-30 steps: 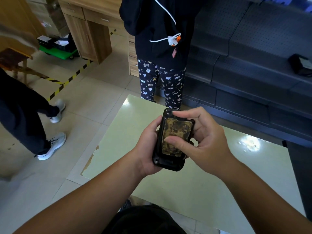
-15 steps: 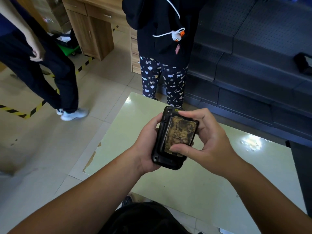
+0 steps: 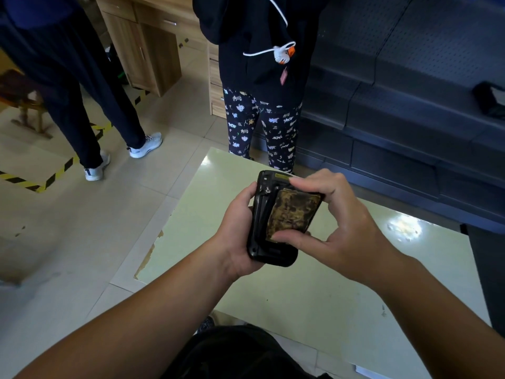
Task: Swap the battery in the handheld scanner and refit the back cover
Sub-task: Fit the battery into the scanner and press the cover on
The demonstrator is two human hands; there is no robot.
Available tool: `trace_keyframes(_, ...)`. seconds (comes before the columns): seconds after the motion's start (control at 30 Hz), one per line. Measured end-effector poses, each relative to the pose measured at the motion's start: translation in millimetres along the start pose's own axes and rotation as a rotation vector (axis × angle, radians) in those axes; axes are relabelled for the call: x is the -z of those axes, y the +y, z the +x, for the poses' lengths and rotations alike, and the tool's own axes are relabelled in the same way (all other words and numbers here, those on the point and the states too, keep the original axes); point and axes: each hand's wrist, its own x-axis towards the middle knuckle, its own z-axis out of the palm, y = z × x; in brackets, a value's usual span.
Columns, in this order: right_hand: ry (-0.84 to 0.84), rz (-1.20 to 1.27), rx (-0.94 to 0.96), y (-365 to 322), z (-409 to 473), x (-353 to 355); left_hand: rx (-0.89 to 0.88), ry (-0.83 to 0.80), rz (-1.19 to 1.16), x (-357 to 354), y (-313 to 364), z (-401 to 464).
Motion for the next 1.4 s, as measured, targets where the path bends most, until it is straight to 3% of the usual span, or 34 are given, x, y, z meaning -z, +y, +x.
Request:
trace_keyframes(0.13, -0.001, 0.03, 0.005, 0, 1, 0, -0.012, 0.019, 0.004, 2, 1, 0)
trace_keyframes(0.3, 0.001, 0.293, -0.14, -4, 4, -1, 0.031, 0.026, 0.036, -1, 5, -7)
trace_keyframes(0.47, -0.07, 0.391, -0.271, -8, 15, 11, 0.03, -0.025, 0.024, -6, 6, -12)
trace_keyframes(0.67, -0.052, 0.44, -0.294, -17, 20, 21, 0.04, -0.102, 0.001, -9, 9, -12)
trace_keyframes(1.07, -0.016, 0.384, -0.332, -36, 22, 29, 0.047, -0.134, -0.028, -20, 12, -20)
trace_keyframes(1.4, -0.039, 0.074, -0.124, -40, 14, 22, 0.038, -0.14, -0.028, -16, 11, -17)
